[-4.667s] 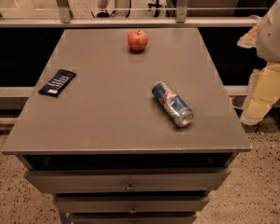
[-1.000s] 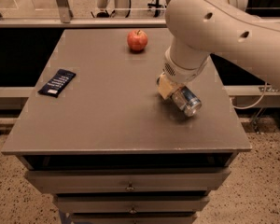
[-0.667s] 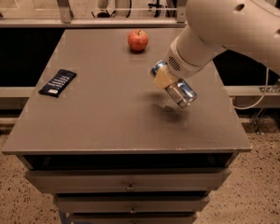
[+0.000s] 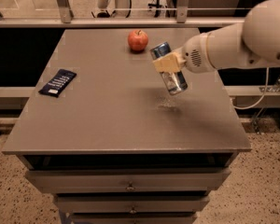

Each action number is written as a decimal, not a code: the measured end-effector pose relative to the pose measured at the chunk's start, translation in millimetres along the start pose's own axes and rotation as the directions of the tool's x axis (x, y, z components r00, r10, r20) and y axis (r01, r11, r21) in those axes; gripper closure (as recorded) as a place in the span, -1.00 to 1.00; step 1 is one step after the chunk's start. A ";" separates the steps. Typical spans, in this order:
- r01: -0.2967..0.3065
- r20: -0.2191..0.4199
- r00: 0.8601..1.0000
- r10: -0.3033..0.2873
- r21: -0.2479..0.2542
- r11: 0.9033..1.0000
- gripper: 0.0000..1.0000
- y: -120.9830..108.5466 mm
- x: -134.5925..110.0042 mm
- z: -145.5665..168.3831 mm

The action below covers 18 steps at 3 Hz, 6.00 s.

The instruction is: Place redbull can upright

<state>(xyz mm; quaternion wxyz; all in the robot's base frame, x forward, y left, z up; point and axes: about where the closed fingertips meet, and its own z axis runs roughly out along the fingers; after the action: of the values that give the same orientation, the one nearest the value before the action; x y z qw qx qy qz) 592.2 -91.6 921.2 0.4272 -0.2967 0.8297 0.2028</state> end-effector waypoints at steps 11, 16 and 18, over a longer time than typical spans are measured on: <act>0.403 0.583 0.780 -0.228 -0.189 0.895 0.65 -15.3 63.7 -47.6; 0.019 0.593 0.805 0.025 -0.067 0.998 -1.00 -88.7 121.7 -131.2; 0.052 0.570 0.822 -0.007 -0.063 0.997 -1.00 -90.4 119.5 -139.9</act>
Offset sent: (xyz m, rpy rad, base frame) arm -0.0586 -0.0503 0.0113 -0.0215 -0.5448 0.5481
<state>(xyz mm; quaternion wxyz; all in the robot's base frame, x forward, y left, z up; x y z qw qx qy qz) 515.3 -279.3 891.9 0.6466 -0.2515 0.6514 0.3069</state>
